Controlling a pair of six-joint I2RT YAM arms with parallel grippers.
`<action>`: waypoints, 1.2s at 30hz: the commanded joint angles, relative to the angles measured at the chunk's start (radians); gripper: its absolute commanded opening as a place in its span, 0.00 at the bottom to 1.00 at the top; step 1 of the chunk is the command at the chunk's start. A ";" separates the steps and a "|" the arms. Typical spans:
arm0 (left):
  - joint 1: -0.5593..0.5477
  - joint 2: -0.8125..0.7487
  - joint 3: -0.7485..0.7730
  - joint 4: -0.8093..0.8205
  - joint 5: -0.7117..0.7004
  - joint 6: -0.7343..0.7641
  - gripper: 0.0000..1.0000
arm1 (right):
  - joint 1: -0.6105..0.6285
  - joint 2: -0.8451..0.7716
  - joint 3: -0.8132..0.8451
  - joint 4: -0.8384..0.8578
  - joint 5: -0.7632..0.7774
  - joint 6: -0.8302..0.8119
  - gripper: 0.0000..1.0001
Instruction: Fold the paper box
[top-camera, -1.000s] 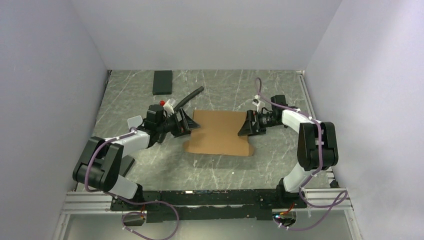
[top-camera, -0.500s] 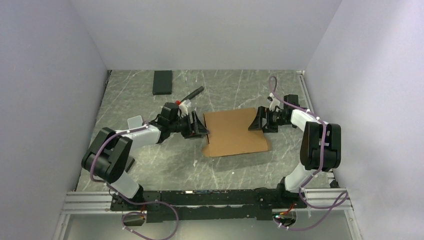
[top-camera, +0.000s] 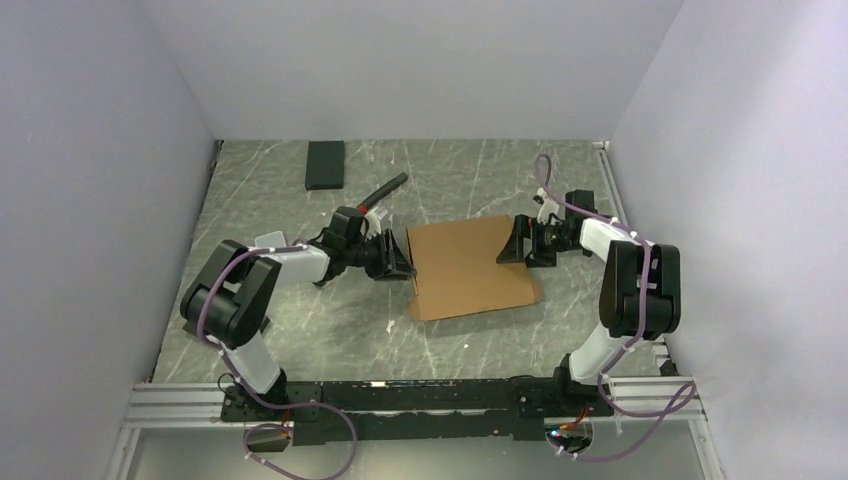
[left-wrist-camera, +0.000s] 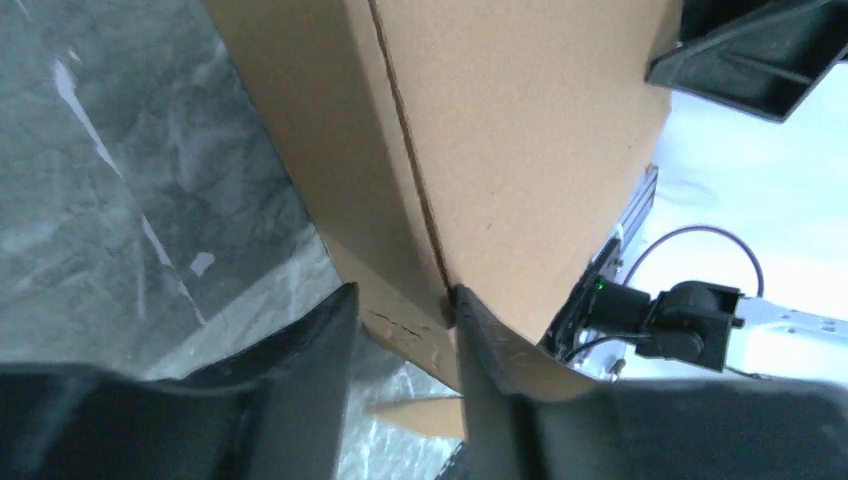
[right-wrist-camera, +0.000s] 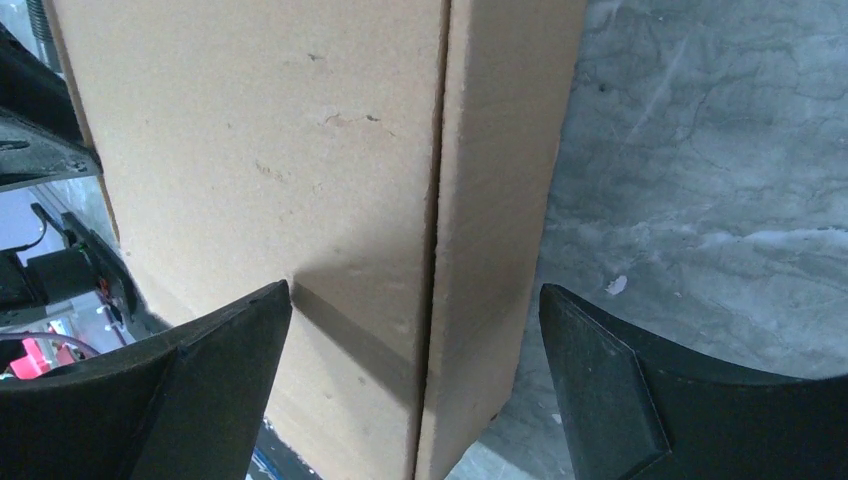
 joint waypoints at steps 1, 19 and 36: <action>-0.002 0.053 0.033 -0.112 -0.056 0.054 0.38 | 0.006 0.014 0.018 -0.009 0.030 -0.016 0.99; 0.020 -0.221 -0.032 -0.077 -0.075 0.040 0.74 | 0.005 -0.326 -0.009 0.037 0.116 -0.266 1.00; 0.044 -0.213 -0.242 0.258 -0.035 -0.070 0.97 | -0.044 0.062 0.038 0.027 -0.033 -0.050 0.70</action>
